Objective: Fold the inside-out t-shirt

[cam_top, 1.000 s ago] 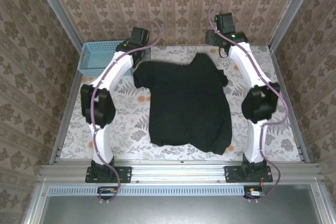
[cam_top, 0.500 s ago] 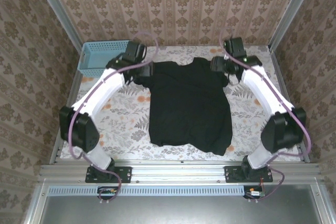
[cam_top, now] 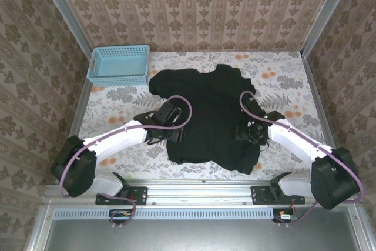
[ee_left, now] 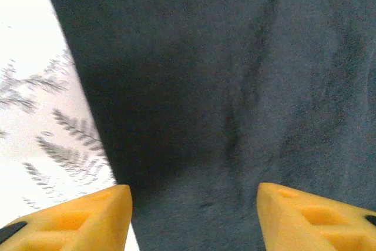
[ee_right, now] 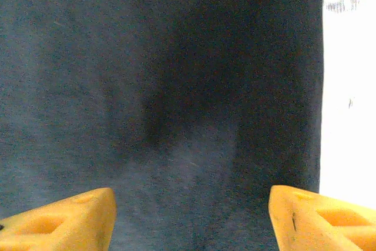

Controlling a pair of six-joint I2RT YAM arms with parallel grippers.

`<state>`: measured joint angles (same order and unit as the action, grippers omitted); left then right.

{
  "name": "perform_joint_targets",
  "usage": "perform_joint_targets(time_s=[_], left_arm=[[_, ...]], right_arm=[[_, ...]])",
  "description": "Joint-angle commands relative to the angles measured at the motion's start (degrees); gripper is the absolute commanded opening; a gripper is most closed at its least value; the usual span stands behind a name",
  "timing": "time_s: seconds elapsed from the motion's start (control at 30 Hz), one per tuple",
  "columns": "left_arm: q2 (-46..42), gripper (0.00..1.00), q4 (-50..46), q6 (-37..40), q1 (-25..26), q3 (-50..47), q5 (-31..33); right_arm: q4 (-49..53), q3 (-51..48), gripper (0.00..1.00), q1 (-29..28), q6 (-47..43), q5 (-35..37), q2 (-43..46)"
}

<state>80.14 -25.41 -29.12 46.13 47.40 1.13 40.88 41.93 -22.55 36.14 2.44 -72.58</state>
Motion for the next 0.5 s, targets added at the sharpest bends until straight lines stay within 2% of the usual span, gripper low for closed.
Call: perform_joint_targets(time_s=[0.0,0.13,0.3,0.47], left_arm=[[3.85,0.56,8.62,-5.59,0.4,-1.35,-3.98],[10.62,0.51,8.53,-5.35,-0.67,2.17,-2.25],[18.38,0.43,10.0,-3.06,-6.76,6.6,-4.07],[25.06,0.43,7.35,1.47,-12.57,15.85,-4.29]], right_arm=[[-5.02,-2.32,0.69,0.28,6.27,-2.45,-3.06],[-8.63,1.62,0.61,3.48,5.69,-4.13,-12.8],[-12.18,10.51,0.57,9.57,2.13,-6.49,-22.42],[-11.39,22.97,0.56,12.65,-1.75,-7.74,-32.98]])
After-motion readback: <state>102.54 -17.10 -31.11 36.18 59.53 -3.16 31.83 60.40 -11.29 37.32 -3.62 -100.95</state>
